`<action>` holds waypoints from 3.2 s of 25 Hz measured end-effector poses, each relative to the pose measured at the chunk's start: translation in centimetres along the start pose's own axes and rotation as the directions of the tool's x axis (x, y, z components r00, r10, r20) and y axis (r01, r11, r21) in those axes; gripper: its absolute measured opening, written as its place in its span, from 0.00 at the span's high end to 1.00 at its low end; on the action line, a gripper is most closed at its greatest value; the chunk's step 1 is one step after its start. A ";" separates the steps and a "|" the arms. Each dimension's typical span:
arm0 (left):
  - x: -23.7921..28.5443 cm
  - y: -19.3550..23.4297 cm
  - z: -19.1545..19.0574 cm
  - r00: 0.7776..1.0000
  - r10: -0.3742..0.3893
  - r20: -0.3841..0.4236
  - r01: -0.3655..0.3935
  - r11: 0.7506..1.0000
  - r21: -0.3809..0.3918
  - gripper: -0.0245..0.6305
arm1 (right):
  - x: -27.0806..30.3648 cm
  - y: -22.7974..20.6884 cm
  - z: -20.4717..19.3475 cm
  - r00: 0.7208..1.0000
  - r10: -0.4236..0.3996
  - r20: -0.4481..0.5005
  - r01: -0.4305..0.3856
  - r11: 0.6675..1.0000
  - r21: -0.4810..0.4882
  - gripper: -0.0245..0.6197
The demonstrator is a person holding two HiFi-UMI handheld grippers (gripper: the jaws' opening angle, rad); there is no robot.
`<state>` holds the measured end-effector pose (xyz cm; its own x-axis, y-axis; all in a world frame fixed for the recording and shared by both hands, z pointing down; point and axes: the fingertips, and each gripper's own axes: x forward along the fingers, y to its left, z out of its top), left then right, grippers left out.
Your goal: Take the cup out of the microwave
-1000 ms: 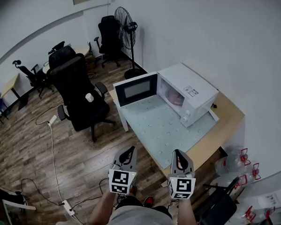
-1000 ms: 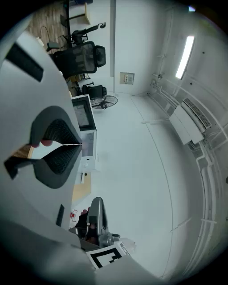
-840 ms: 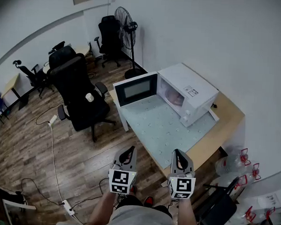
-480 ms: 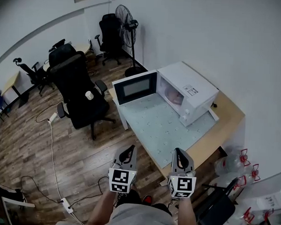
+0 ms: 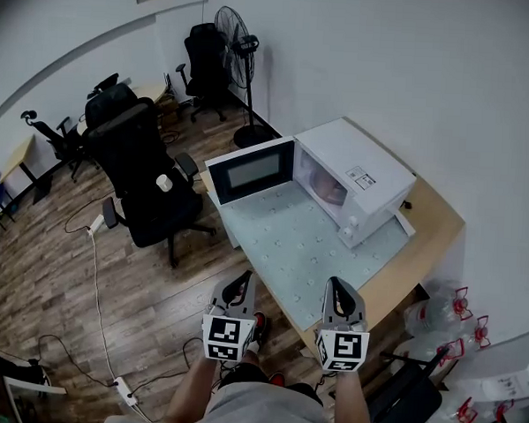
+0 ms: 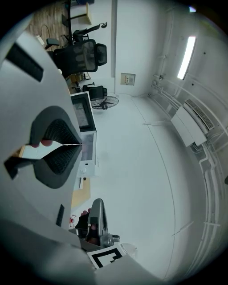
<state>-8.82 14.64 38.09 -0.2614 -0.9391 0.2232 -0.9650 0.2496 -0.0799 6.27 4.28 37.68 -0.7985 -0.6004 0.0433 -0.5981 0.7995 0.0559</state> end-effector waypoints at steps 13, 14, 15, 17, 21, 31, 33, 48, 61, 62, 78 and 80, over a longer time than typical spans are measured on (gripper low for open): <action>12.6 4.9 1.4 0.995 -0.086 -0.047 0.087 0.996 0.004 0.93 | 11.5 -3.7 -1.2 0.995 -0.076 -0.063 0.078 0.997 0.026 0.93; 13.7 5.3 1.4 0.994 -0.095 -0.052 0.095 0.995 0.004 0.93 | 12.5 -3.9 -1.4 0.994 -0.081 -0.071 0.083 0.996 0.029 0.93; 14.7 5.7 1.4 0.993 -0.104 -0.056 0.104 0.995 0.005 0.93 | 13.4 -4.1 -1.7 0.993 -0.086 -0.078 0.089 0.996 0.032 0.93; 16.7 6.3 1.3 0.990 -0.123 -0.064 0.124 0.992 0.005 0.93 | 15.3 -4.6 -2.3 0.991 -0.099 -0.092 0.103 0.994 0.038 0.93; 20.6 7.5 0.8 0.985 -0.153 -0.084 0.154 0.988 0.003 0.93 | 18.9 -5.5 -3.9 0.985 -0.125 -0.122 0.132 0.990 0.053 0.93; 29.1 9.2 -2.8 0.962 -0.228 -0.150 0.230 0.973 -0.006 0.93 | 25.7 -7.8 -8.3 0.965 -0.179 -0.193 0.197 0.977 0.080 0.93; 30.4 9.4 -3.4 0.956 -0.242 -0.163 0.244 0.970 -0.008 0.93 | 26.7 -8.1 -9.0 0.961 -0.187 -0.205 0.207 0.975 0.083 0.93; 38.6 10.1 -7.8 0.925 -0.313 -0.217 0.313 0.949 -0.033 0.93 | 34.0 -11.4 -15.2 0.931 -0.264 -0.251 0.293 0.952 0.087 0.93; 41.0 9.8 -9.9 0.905 -0.336 -0.261 0.337 0.941 -0.042 0.93 | 39.1 -13.7 -17.8 0.920 -0.282 -0.272 0.326 0.936 0.133 0.51; 41.1 9.7 -10.0 0.904 -0.336 -0.263 0.338 0.940 -0.040 0.93 | 39.5 -13.9 -17.9 0.918 -0.288 -0.272 0.332 0.934 0.131 0.48; 41.3 9.2 -10.6 0.898 -0.341 -0.276 0.345 0.938 -0.036 0.93 | 42.6 -16.0 -18.7 0.916 -0.281 -0.285 0.324 0.939 0.115 0.43; 41.3 9.2 -10.6 0.899 -0.340 -0.277 0.344 0.938 -0.036 0.93 | 42.6 -16.0 -18.7 0.917 -0.276 -0.289 0.318 0.942 0.111 0.43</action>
<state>-28.68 -19.38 56.92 0.0876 -0.8633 0.4970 -0.9961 -0.0801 0.0365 -16.91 -34.48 57.33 -0.5475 -0.7762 0.3126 -0.8246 0.5640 -0.0438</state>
